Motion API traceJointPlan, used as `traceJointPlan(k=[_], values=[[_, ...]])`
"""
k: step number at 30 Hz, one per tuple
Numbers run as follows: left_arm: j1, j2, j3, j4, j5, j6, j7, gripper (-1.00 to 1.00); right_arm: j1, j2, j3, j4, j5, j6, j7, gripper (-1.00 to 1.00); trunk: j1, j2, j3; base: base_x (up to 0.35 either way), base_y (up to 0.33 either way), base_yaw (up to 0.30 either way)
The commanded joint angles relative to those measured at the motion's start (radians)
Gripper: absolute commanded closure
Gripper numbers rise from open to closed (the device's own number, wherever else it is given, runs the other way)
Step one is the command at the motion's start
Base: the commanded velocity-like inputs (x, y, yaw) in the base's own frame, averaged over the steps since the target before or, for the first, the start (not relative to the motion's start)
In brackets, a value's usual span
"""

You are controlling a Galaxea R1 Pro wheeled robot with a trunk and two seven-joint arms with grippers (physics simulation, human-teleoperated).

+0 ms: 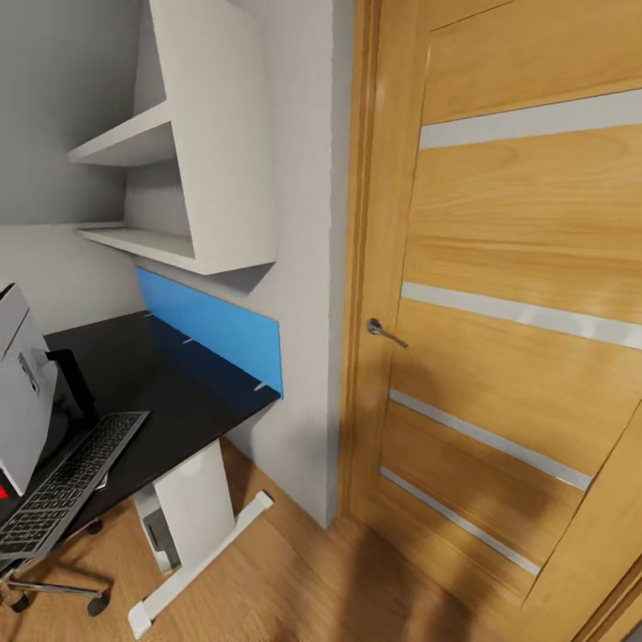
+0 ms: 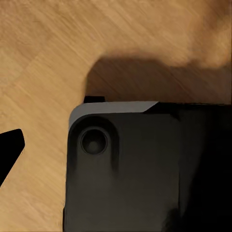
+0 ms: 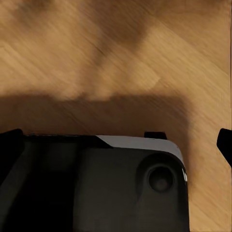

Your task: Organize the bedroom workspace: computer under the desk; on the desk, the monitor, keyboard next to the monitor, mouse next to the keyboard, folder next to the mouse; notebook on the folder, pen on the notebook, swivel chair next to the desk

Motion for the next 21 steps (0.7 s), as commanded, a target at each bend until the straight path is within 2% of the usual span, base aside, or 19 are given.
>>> traceJointPlan(k=[1,4,10,15,21], values=[[0.000,0.000,0.001,-0.003,0.008,-0.010,0.002,-1.00,0.000,-0.001,0.000,-0.014,0.000,-0.003,-0.002,-1.00,0.000,-0.001,-0.002,0.000,0.000,0.213],[0.000,-0.003,0.002,-0.040,0.034,-0.031,0.004,-1.00,0.000,-0.005,-0.001,-0.069,0.000,-0.003,-0.041,-1.00,0.000,-0.001,-0.006,0.000,0.000,0.190],[0.000,-0.009,0.001,-0.081,0.046,-0.040,0.045,-1.00,-0.002,-0.004,0.000,-0.134,0.002,-0.002,-0.117,-1.00,0.000,-0.001,-0.013,0.000,0.000,0.169],[0.000,-0.011,0.000,-0.094,0.049,-0.039,0.085,-1.00,-0.020,0.006,0.001,-0.161,0.004,-0.002,-0.133,-1.00,0.000,-0.001,-0.020,0.000,0.000,0.162],[0.000,-0.013,-0.002,-0.112,0.048,-0.043,0.085,-1.00,-0.053,0.032,0.001,-0.168,0.005,-0.002,-0.137,-1.00,0.000,-0.001,-0.029,0.000,0.000,0.160]])
